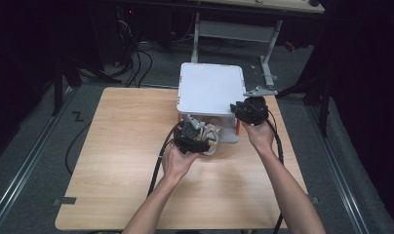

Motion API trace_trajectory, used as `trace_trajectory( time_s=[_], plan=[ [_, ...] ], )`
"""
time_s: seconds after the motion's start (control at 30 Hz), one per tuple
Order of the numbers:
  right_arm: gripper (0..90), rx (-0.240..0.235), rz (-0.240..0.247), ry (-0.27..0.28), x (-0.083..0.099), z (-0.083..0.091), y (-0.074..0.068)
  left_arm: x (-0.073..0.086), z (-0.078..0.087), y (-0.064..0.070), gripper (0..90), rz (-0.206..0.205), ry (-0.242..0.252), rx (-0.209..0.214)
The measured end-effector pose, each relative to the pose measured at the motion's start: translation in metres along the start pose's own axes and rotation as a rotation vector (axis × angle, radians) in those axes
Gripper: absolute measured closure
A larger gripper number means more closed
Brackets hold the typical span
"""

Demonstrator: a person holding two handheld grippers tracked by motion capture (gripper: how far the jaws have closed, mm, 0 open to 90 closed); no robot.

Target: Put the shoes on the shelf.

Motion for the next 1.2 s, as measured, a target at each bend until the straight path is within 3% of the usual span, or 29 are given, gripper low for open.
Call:
trace_trajectory(
  time_s=[0.23, 0.47, 0.6, 0.7, 1.2],
  plan=[
    [68.8, -0.008, 0.013, -0.029, -0.003, 0.0, 0.001, 0.023, 0.007, -0.003, 16.9, 0.008, -0.051, 0.018],
    [68.8, -0.003, 0.016, -0.024, -0.002, 0.0, 0.0, 0.036, -0.008, 0.006, 17.0, 0.033, -0.115, 0.02],
    [69.0, 0.007, 0.02, -0.029, -0.002, 0.001, -0.001, 0.036, -0.021, 0.009, 18.4, 0.071, -0.148, 0.007],
    [69.1, 0.011, 0.022, -0.028, -0.002, 0.001, -0.001, 0.034, -0.028, 0.012, 19.4, 0.067, -0.166, -0.015],
    [69.8, 0.019, 0.024, -0.03, -0.002, 0.001, -0.003, 0.019, -0.046, 0.021, 24.9, 0.138, -0.166, -0.075]
  ],
)
Point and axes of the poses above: each handheld gripper's, and its own axes: z roughly backward along the jaws, x roughly out of its underside, y roughly to its right, the point moved 3 cm from there along -z, roughly forward along the jaws, and after that the axes turned 1 degree about y, right-handed, at the moved point
